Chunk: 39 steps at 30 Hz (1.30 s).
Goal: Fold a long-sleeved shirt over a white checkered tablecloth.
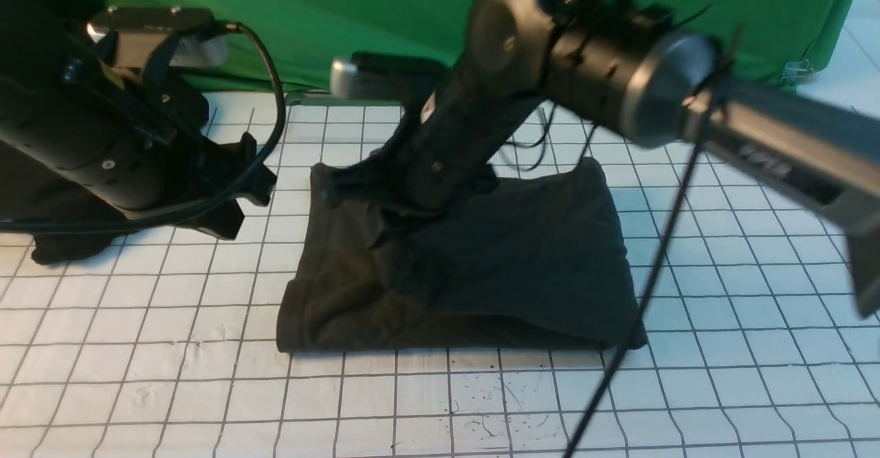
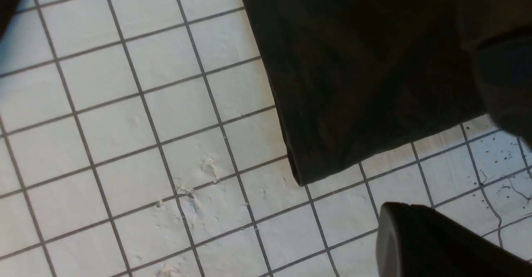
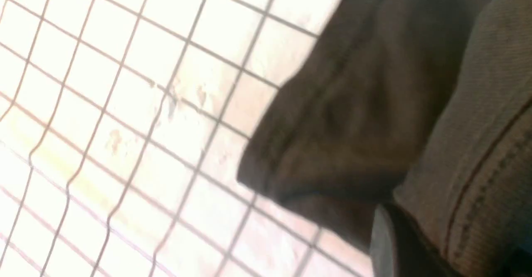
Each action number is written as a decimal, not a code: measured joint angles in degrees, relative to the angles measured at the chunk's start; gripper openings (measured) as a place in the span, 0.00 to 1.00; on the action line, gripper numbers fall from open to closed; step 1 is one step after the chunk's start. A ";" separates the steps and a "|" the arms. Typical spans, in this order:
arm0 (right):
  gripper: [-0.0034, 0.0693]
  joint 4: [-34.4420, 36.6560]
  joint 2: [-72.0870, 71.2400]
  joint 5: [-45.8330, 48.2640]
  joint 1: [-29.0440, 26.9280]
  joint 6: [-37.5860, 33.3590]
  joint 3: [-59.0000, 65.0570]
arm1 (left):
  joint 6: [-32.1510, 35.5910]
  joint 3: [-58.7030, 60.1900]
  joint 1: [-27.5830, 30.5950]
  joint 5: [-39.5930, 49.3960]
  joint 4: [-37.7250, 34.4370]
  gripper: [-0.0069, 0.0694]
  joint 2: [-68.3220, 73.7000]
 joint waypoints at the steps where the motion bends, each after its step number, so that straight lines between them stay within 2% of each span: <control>1: 0.12 0.42 1.07 -1.09 0.36 0.36 -0.05 | 0.00 0.00 0.00 0.00 0.00 0.09 0.00; 5: 0.21 3.87 3.94 -5.99 1.06 0.94 -0.05 | 0.00 0.00 0.00 0.00 0.00 0.09 0.00; 6: 0.25 5.30 4.55 -7.49 1.19 0.99 -0.05 | 0.00 0.00 0.00 0.00 0.00 0.09 0.00; 8: 0.40 9.50 5.53 -11.60 1.45 0.99 -0.09 | 0.00 0.00 0.00 -0.06 0.00 0.09 0.00; 10: 0.47 11.10 5.58 -12.97 1.58 0.79 -0.09 | 0.00 0.00 0.00 -0.06 0.00 0.09 0.00; 13: 0.59 13.07 5.58 -12.47 1.39 -2.33 -1.80 | 0.00 0.00 0.00 -0.29 0.00 0.09 0.00; 15: 0.60 13.07 5.58 -9.07 0.74 -5.67 -3.82 | 0.00 0.00 0.00 -0.34 0.06 0.09 0.00; 17: 0.58 12.51 5.58 -3.09 -0.66 -9.75 -7.49 | 0.00 0.00 0.00 -0.47 0.06 0.09 0.00; 19: 0.50 9.38 5.36 4.95 -2.92 -12.29 -11.49 | 0.00 0.00 0.00 -0.75 0.06 0.09 0.00; 20: 0.41 5.83 4.89 9.34 -4.44 -13.09 -13.11 | 0.00 0.00 0.00 -1.46 -0.03 0.09 0.00; 21: 0.39 5.20 4.77 10.39 -4.70 -13.19 -13.56 | 0.00 0.00 0.00 -1.64 -0.08 0.09 0.00; 22: 0.25 0.04 3.20 12.66 -6.52 -13.44 -14.33 | 0.21 0.00 0.00 -2.93 -1.05 0.09 0.00; 23: 0.17 -3.46 1.88 13.49 -7.81 -13.24 -14.33 | 0.98 0.00 -0.07 -3.88 -2.24 0.09 0.22; 25: 0.09 -8.80 -1.37 14.28 -10.57 -12.83 -12.75 | 4.07 0.00 -0.07 -5.79 -6.19 0.09 1.35; 27: 0.07 -10.84 -5.97 14.36 -12.85 -13.01 -8.82 | 7.39 0.00 -0.20 -6.60 -11.26 0.09 3.53; 30: 0.06 -11.45 -9.87 14.62 -14.21 -14.05 -2.94 | 10.29 0.00 -0.97 -7.55 -14.40 0.09 6.27; 32: 0.06 -11.72 -14.04 14.76 -15.37 -14.50 5.14 | 11.93 0.00 -2.66 -9.11 -15.74 0.09 9.90; 35: 0.06 -11.72 -16.11 12.55 -15.84 -14.40 13.24 | 12.24 0.00 -4.72 -10.92 -16.16 0.09 15.10; 39: 0.06 -10.82 -15.16 5.01 -15.89 -14.40 23.32 | 10.31 0.00 -6.08 -13.03 -13.81 0.09 22.81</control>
